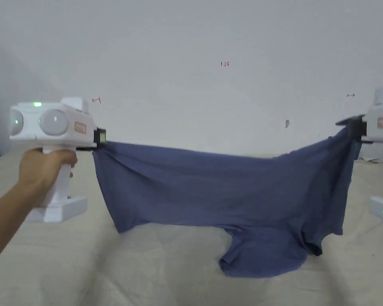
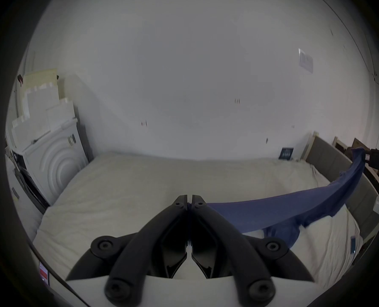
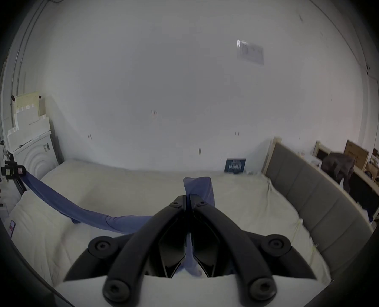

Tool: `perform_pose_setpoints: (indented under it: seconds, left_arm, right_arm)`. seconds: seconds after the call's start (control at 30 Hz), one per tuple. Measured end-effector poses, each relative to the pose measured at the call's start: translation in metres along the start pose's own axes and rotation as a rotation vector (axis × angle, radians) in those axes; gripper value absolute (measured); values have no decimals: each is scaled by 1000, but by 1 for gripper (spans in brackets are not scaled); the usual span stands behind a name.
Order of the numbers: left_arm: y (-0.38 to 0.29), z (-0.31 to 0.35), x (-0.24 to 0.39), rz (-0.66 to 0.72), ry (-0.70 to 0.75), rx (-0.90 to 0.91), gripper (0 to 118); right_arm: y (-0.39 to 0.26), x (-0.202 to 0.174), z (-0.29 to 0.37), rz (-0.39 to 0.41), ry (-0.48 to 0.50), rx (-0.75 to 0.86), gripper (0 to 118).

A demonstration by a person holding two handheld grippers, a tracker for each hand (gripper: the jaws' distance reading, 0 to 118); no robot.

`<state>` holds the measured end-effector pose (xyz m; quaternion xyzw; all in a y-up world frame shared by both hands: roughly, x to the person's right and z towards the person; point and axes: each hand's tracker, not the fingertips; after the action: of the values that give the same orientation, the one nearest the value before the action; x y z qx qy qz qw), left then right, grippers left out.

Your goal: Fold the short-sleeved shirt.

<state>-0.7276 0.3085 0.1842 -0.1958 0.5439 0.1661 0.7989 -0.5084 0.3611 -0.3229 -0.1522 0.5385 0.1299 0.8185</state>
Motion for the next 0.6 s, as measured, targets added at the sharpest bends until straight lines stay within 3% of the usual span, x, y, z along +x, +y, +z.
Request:
perform_pose_setpoints:
  seconds: [0.3, 0.6]
  left_arm:
    - [-120, 19, -15, 10, -40, -126, 0]
    - [-247, 64, -25, 46, -33, -280, 0]
  right_arm:
    - [-118, 9, 23, -60, 50, -135, 0]
    - [-236, 17, 97, -203, 124, -240, 0]
